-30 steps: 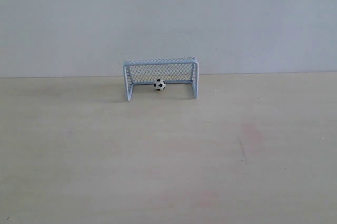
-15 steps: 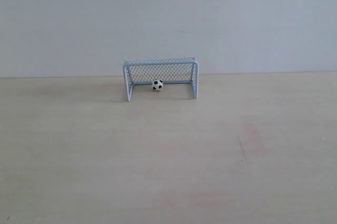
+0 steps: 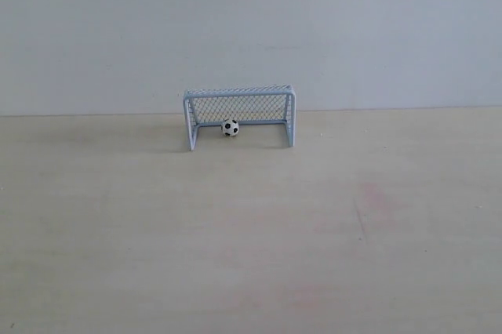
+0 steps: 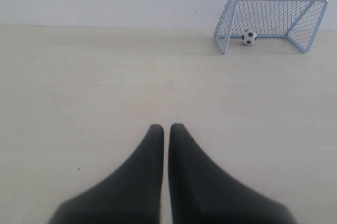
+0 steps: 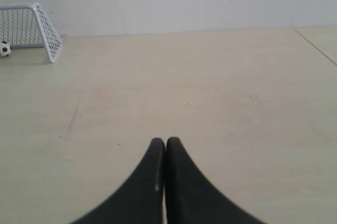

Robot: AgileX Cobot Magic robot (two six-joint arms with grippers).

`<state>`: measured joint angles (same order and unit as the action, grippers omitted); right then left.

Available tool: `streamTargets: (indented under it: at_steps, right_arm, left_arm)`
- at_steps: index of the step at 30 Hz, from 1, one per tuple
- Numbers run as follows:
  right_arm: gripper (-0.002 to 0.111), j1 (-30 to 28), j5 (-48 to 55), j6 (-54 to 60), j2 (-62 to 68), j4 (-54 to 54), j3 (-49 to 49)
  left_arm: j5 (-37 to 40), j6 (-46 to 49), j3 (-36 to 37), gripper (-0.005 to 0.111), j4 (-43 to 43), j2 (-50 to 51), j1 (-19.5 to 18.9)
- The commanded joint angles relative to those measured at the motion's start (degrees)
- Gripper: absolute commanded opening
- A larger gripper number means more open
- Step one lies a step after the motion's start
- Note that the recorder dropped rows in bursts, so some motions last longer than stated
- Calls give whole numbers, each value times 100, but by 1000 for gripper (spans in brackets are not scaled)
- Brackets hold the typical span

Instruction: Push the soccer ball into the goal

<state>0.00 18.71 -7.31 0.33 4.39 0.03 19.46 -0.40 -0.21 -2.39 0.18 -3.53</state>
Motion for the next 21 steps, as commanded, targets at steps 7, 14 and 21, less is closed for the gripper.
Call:
streamTargets:
  at_steps: [7,14,21]
  right_arm:
    - [0,-1,-1,-19,-33,73,-3]
    - [0,-1,-2,-92,-33,43,-3]
    - [0,-1,-2,-91,-33,43,-3]
  left_arm:
    - [-13,-6,21,4,6,-18,16]
    - [-13,-6,21,4,6,-18,16]
    - [-13,-6,21,4,6,-18,16]
